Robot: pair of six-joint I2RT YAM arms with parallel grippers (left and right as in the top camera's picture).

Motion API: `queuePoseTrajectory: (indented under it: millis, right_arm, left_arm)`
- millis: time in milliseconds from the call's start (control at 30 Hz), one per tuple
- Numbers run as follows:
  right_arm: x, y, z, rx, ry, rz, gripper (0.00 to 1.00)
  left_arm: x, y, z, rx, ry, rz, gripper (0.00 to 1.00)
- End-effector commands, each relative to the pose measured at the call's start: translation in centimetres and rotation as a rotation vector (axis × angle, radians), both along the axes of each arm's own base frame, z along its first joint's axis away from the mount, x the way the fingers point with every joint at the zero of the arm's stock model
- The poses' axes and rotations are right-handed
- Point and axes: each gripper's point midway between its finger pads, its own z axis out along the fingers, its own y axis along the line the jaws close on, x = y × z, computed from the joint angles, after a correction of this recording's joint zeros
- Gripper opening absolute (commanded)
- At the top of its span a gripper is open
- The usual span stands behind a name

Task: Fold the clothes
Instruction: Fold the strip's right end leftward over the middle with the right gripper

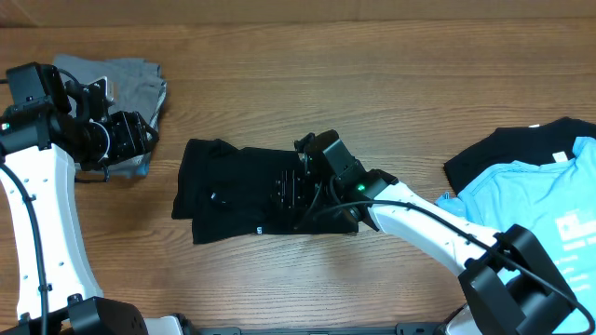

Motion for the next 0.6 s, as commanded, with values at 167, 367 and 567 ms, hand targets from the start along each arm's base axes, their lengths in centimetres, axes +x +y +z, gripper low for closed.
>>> queuePoseTrajectory:
  millis: [167, 367, 567]
  right_arm:
    - [1.7, -6.7, 2.8, -0.149, -0.037, -0.177, 0.12]
    - [1.6, -9.2, -1.2, -0.234, 0.111, -0.243, 0.04]
    - [0.0, -5.5, -6.5, -0.183, 0.317, -0.238, 0.04]
  left_arm:
    - [-0.1, 0.0, 0.3, -0.002, -0.013, -0.009, 0.66]
    - [-0.1, 0.0, 0.3, -0.001, -0.016, -0.009, 0.67]
    - [-0.1, 0.0, 0.3, -0.002, -0.016, -0.009, 0.67]
